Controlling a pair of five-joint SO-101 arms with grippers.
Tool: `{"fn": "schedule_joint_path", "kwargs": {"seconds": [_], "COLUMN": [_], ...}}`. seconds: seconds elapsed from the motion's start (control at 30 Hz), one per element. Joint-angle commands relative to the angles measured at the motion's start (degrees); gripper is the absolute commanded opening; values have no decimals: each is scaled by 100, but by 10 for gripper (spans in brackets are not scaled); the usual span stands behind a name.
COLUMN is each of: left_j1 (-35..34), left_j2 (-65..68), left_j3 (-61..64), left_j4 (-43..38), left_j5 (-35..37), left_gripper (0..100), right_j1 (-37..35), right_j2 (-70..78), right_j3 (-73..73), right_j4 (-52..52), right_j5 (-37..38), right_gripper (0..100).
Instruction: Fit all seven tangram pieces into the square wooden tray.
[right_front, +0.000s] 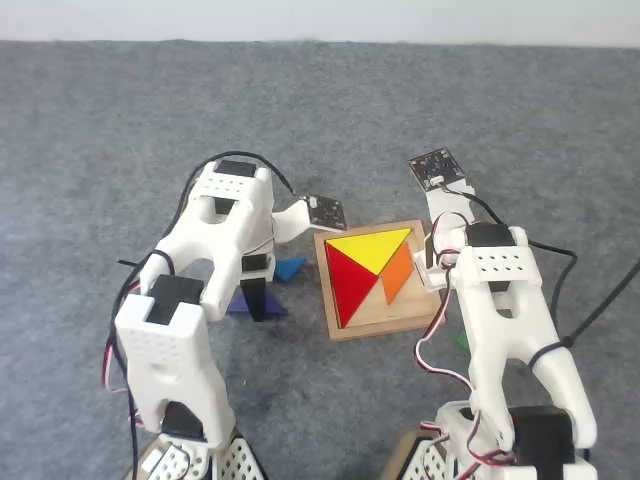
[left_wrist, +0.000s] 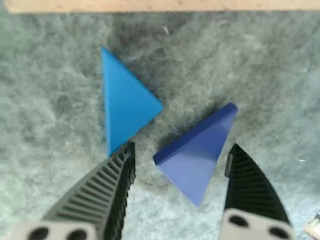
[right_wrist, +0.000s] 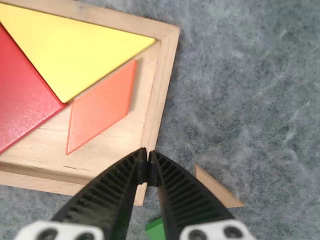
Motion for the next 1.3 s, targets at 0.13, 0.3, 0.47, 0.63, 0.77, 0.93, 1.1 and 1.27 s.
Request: {"fn": "schedule_joint_path", "kwargs": {"seconds": [0.13,0.3,0.47,0.63,0.77,0.93,1.1,1.27], "left_j1": [-141,-141,-158,-229,-202,-105,-123,-123], "left_j2": [-26,-246,-1415,-2418,-2198,-2075,-2084,-2084], "left_j3": [48,295,1754,2879,2695,2624,2677,2659], "left_j4": [70,-97,-1380,-2242,-2110,-1996,-2119,-2119], "left_j5": [97,176,211,-88,-149,-132,53,53], "left_gripper": [280,279,279,283,282,279,252,198], "right_j1": [84,84,84,84,84,84,84,84], "right_j2": [-321,-330,-330,-330,-312,-321,-321,-321], "right_j3": [-26,-26,-26,-26,-26,-26,-26,-26], "right_j4": [-31,-31,-31,-31,-31,-31,-31,-31], "right_j5": [88,97,97,88,62,62,62,79], "right_gripper": [8,8,8,8,8,8,8,8]}}
